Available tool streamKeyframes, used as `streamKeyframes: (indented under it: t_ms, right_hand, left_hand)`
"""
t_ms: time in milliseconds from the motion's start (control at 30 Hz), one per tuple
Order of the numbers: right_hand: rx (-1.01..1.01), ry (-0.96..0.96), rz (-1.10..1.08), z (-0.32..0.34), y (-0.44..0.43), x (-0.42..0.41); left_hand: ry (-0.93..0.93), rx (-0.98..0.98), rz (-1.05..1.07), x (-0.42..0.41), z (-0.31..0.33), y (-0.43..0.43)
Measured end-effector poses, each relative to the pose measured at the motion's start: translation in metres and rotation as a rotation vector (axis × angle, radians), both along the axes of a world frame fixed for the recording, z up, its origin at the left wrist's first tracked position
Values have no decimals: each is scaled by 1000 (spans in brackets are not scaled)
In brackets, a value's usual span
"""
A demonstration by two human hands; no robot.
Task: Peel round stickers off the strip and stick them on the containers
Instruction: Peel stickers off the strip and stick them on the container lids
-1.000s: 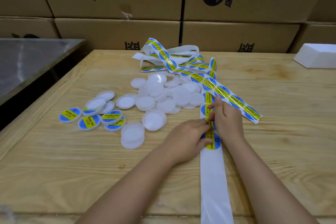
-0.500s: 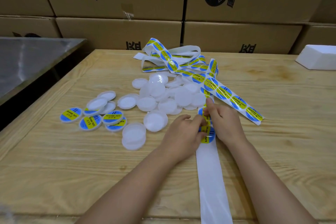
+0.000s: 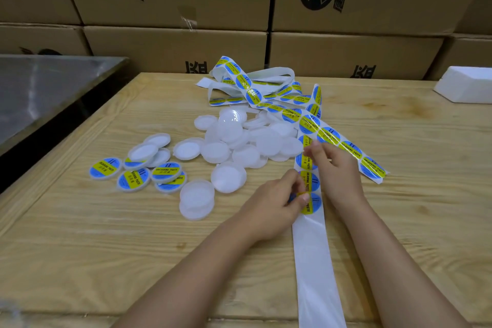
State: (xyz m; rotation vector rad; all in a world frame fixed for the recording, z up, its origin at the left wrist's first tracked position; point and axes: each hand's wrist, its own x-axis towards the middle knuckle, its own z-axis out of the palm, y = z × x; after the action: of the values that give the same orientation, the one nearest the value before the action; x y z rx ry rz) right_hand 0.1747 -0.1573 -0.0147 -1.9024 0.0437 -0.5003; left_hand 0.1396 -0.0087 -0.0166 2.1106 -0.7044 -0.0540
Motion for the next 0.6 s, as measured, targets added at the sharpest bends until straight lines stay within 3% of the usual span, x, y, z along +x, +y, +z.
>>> streamKeyframes:
  t_ms: [67, 233, 400, 500, 600]
  right_hand:
    - [142, 19, 13, 3, 4, 1]
    - [372, 319, 6, 6, 6, 1]
    - [265, 146, -37, 6, 6, -3]
    - [262, 87, 72, 10, 11, -7]
    - [268, 97, 180, 12, 18, -10]
  left_hand:
    - [83, -62, 1, 2, -1, 0]
    - [323, -394, -23, 6, 0, 4]
    - [356, -719, 152, 9, 10, 3]
    - [414, -946, 320, 15, 16, 9]
    - [481, -1043, 329, 17, 20, 14]
